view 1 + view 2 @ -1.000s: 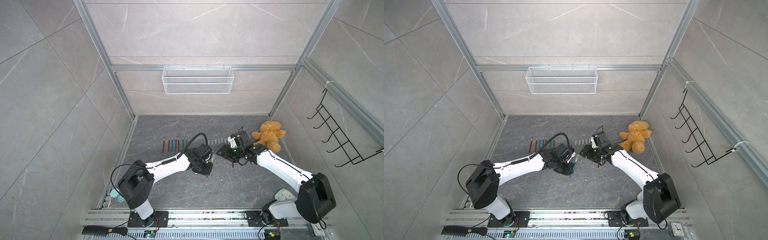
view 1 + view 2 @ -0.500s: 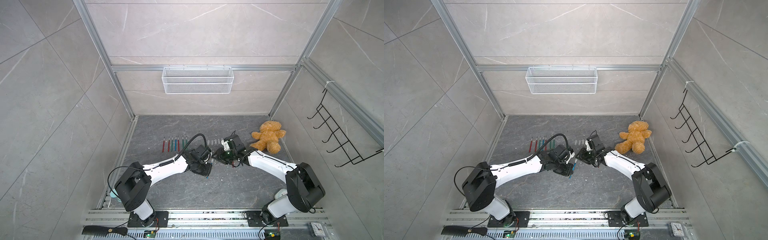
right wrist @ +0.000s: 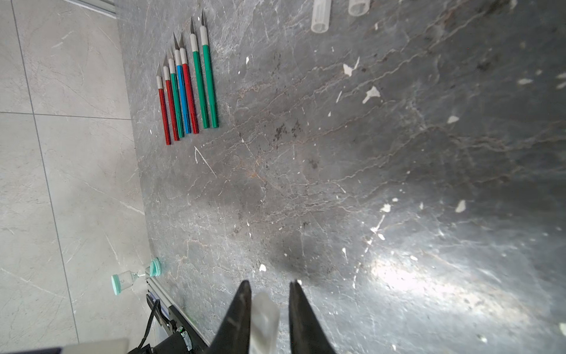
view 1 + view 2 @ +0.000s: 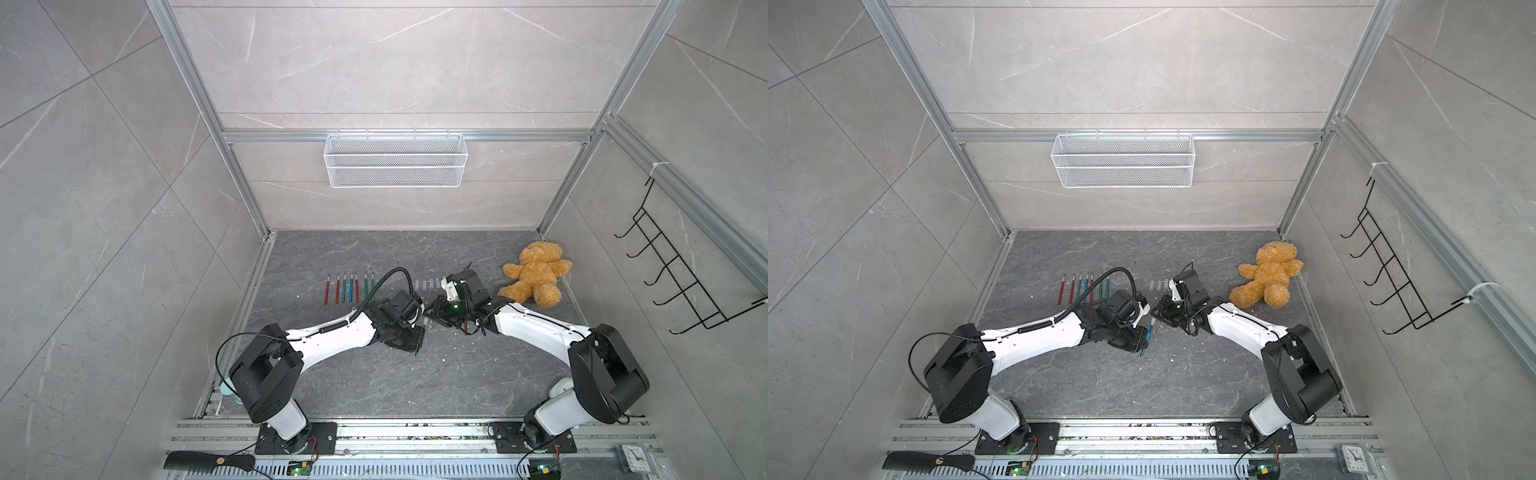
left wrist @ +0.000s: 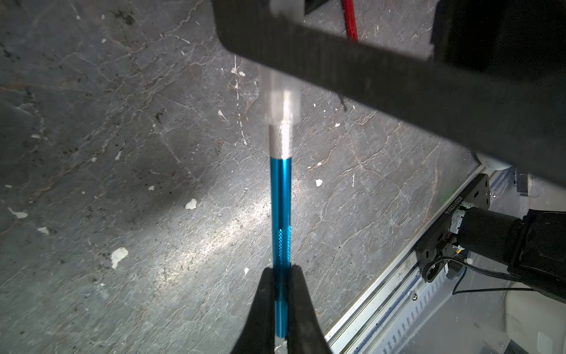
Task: Remove protective caps from carving knives
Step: Remove the protective sleeve from the carving knife.
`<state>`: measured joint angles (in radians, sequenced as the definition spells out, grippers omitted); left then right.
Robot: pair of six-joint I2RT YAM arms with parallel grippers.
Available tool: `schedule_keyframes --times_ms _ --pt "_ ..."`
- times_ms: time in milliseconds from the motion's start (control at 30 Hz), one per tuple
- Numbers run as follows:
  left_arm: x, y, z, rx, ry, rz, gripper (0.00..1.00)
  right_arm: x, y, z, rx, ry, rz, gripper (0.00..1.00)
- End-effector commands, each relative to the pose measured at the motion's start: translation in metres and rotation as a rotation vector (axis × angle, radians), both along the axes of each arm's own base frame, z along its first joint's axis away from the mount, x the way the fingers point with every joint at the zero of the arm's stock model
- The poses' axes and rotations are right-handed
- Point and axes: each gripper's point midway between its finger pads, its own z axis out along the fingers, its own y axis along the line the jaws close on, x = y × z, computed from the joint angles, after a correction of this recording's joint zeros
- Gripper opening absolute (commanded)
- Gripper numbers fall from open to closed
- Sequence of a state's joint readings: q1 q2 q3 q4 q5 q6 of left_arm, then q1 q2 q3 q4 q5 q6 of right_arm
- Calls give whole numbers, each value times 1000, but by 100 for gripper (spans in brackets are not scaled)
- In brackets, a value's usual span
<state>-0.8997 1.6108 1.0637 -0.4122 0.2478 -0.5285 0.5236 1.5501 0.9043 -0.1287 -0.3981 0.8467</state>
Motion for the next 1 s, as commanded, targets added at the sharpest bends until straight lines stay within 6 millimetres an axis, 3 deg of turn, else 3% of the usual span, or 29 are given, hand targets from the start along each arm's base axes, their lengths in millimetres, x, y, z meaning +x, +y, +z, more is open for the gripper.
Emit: schedule_keyframes --times_ms 0,433,967 --pt "5 -4 19 -73 -14 21 0 -5 3 -7 11 24 3 24" --pt "7 -3 18 -88 -13 25 0 -6 4 -4 16 14 1 24" --pt "9 -2 22 -92 -11 52 0 -4 -1 -1 -7 -3 -14 7"
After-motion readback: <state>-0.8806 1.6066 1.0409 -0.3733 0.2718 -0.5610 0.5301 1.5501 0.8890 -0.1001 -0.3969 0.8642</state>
